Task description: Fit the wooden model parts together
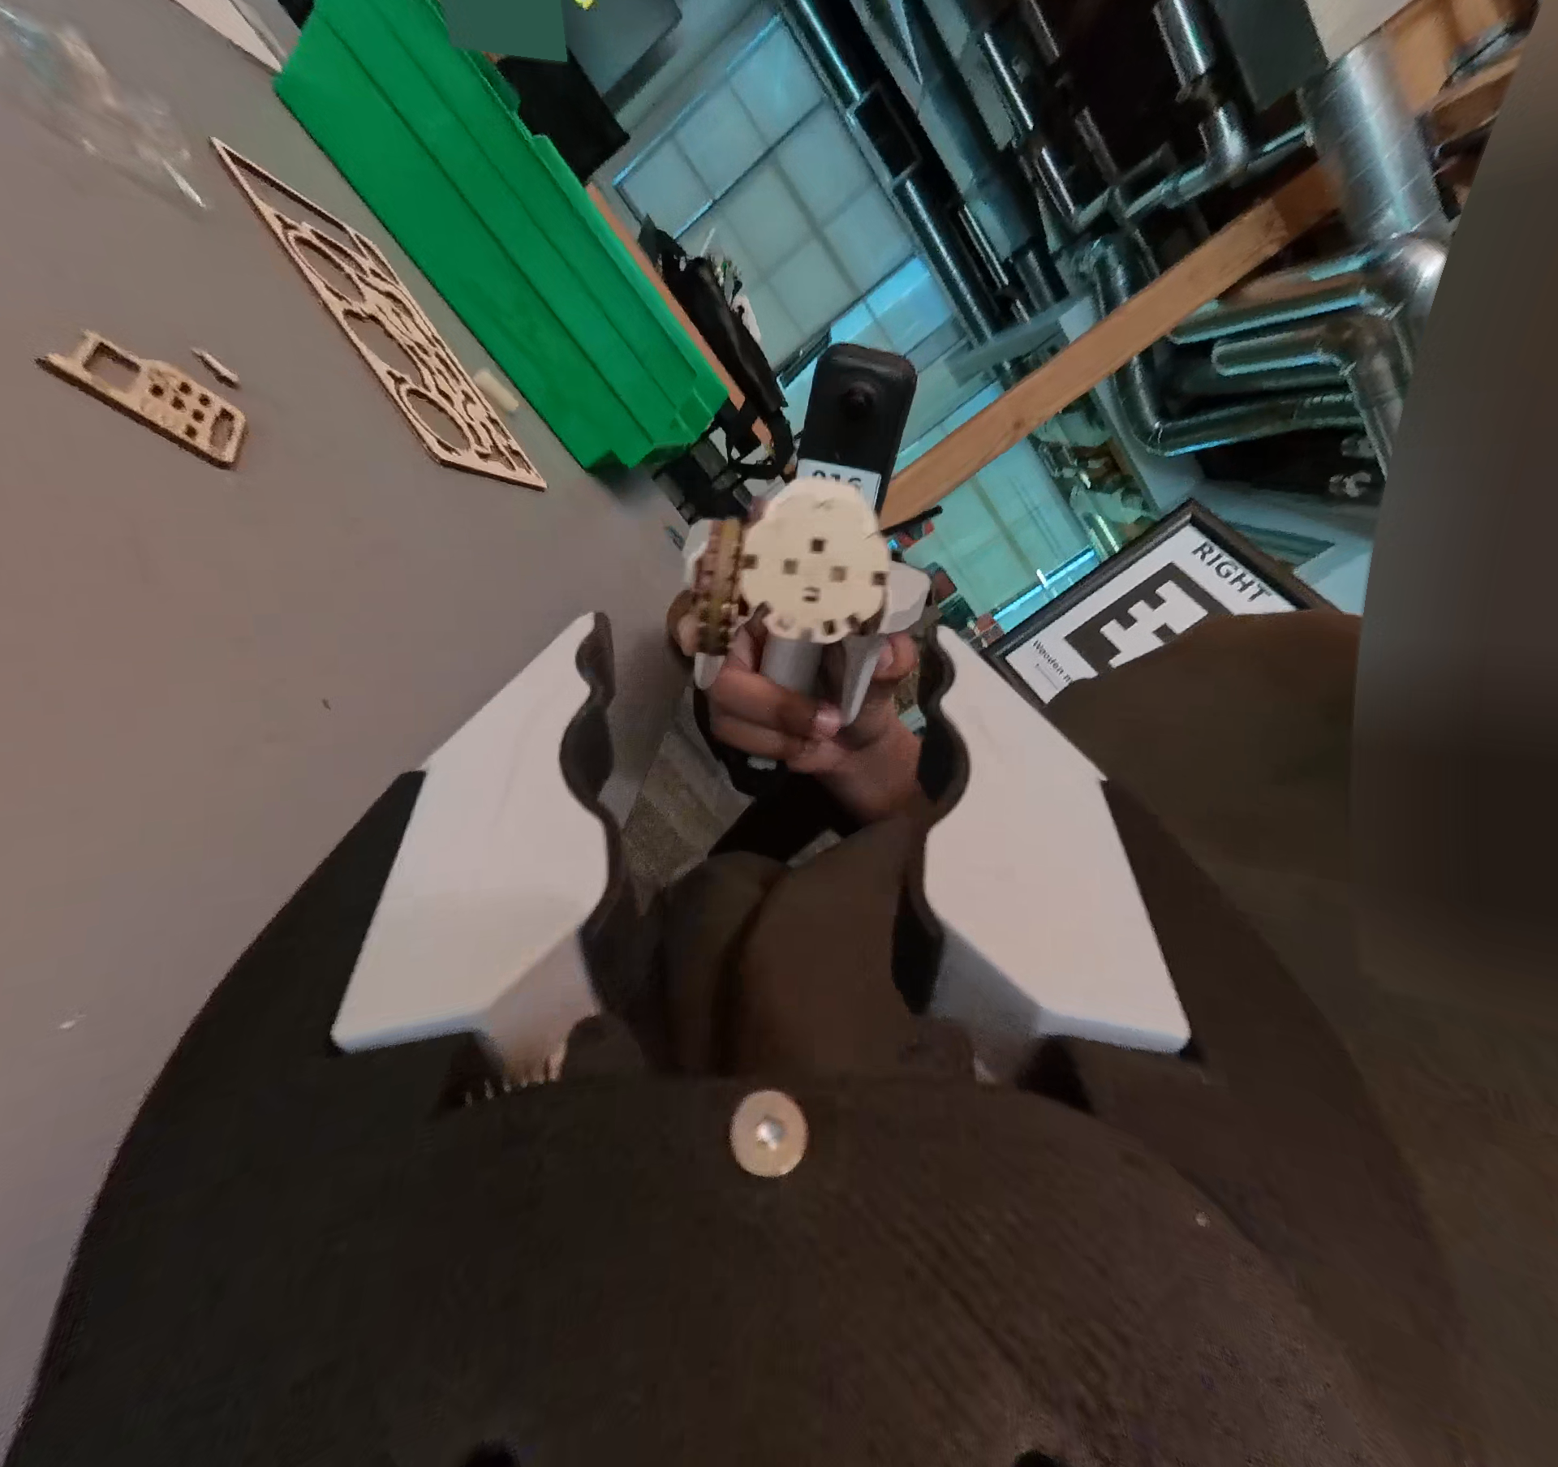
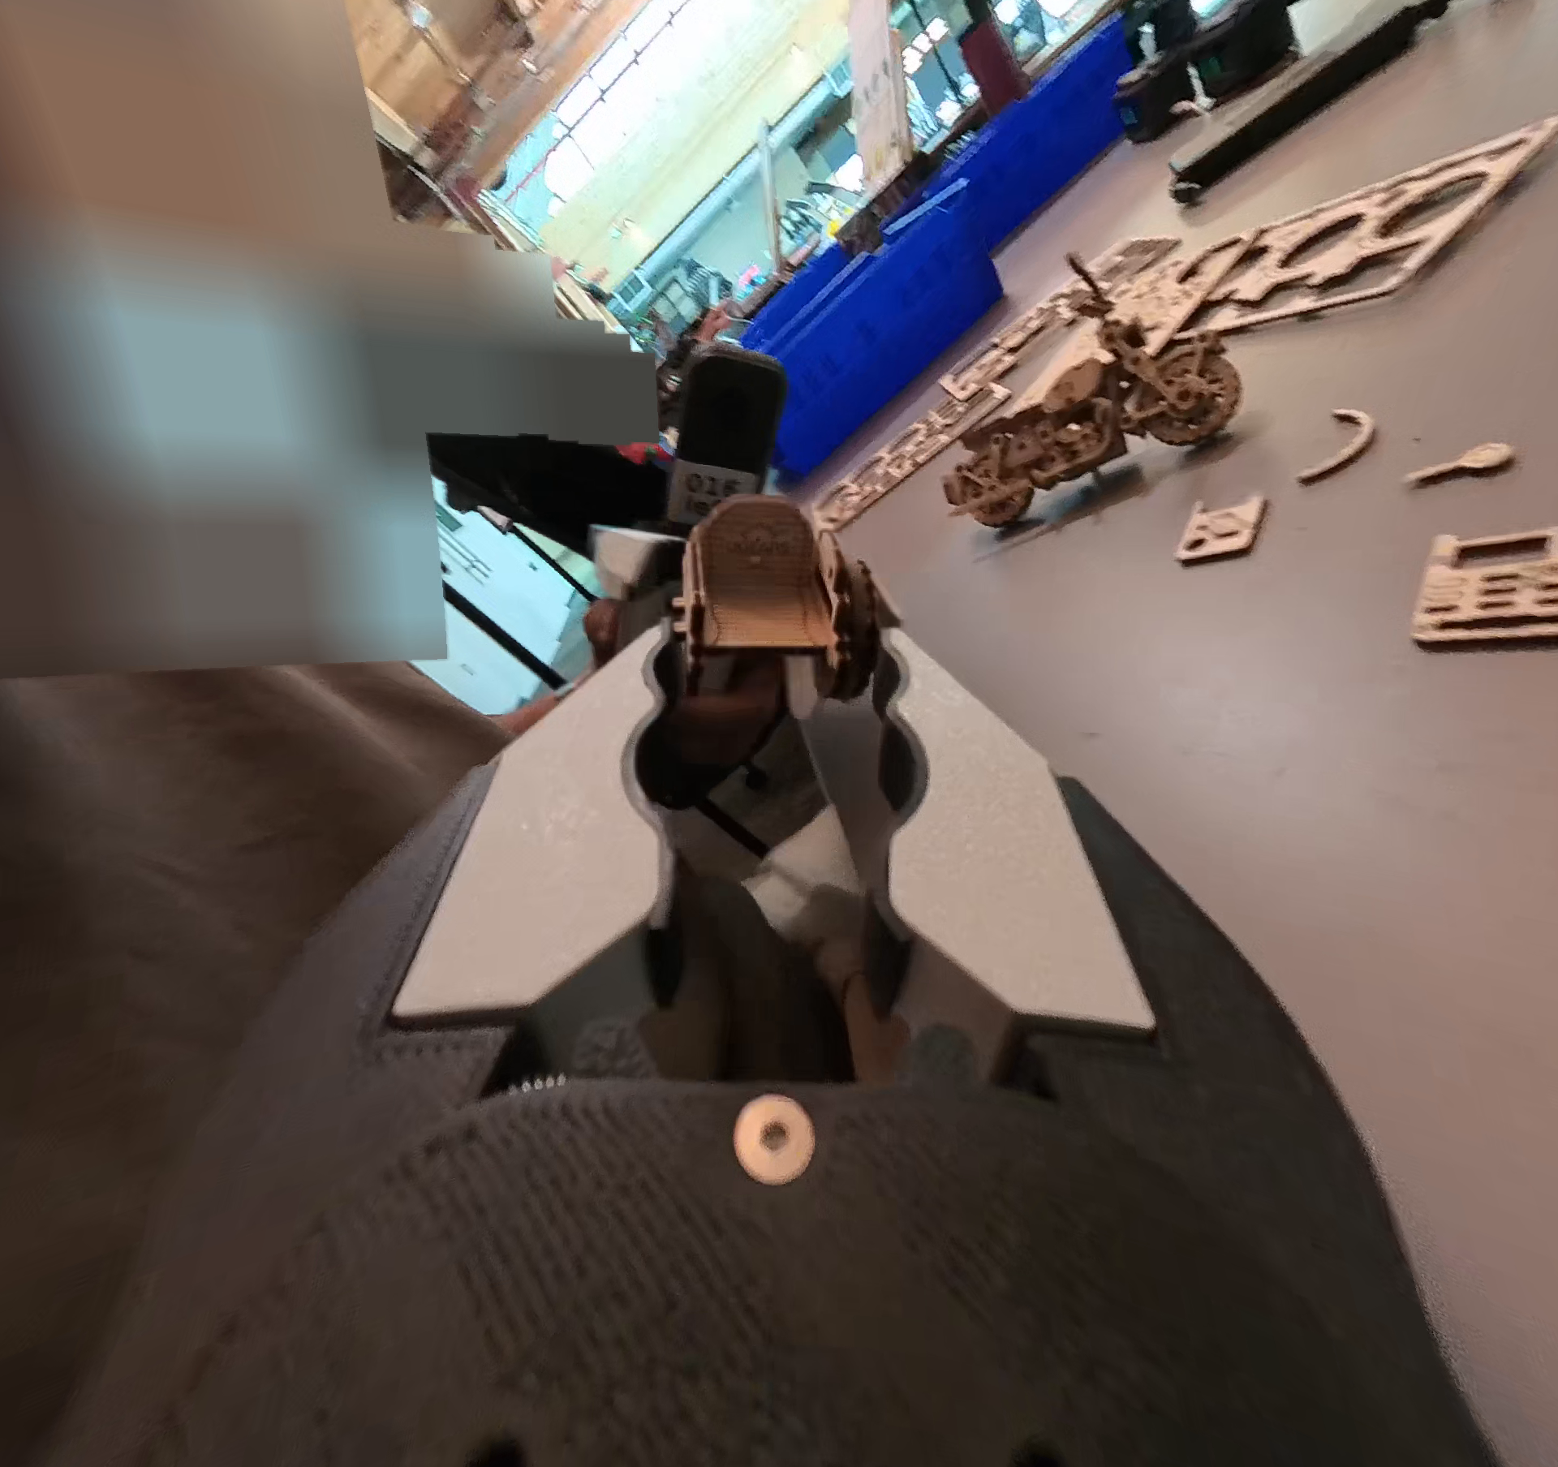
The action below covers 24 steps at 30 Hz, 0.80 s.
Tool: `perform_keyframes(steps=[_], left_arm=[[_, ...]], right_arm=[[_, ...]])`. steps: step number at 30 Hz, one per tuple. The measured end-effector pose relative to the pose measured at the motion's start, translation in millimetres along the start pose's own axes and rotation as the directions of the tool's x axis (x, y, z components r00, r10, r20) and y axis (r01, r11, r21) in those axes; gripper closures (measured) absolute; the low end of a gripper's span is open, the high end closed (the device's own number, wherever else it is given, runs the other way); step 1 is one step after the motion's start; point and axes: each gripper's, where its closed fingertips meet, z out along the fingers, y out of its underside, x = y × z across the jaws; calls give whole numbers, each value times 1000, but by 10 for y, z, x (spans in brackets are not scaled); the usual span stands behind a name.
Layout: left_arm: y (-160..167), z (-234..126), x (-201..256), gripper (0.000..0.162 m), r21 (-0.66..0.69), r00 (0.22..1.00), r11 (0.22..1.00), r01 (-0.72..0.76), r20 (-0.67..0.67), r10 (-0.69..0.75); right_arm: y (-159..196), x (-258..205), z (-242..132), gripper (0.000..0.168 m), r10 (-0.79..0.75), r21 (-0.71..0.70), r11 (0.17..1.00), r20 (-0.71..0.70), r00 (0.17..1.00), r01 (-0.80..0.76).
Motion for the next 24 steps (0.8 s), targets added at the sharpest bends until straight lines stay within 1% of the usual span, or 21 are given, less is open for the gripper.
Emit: perform_keyframes(steps=[1,3,6,9,13,17,19,24], left_arm=[[21,19,31,91,-6,1000,1000,-17,-3,17],[56,46,130,92,-14,997,997,-74,-21,74],[85,56,207,95,-20,983,983,-181,-2,181],[63,44,292,102,9,965,965,-261,1,261],[85,44,437,105,34,950,951,-309,-39,310],[105,46,568,108,62,932,934,-351,-73,355],[87,36,580,116,78,924,924,-374,-60,378],[63,23,537,117,76,901,898,-433,-5,434]], right_arm=[[-21,-59,-1,123,-4,14,1000,34,999,4],[-47,-131,1,123,-39,29,999,63,997,37],[-39,-239,16,123,-137,20,991,88,987,136],[-11,-360,32,123,-219,16,976,113,969,219],[-4,-461,33,123,-279,31,960,127,952,277],[44,-510,34,123,-318,17,948,139,938,319],[55,-543,32,123,-332,18,943,149,931,333],[84,-490,43,123,-341,-8,939,115,933,344]])
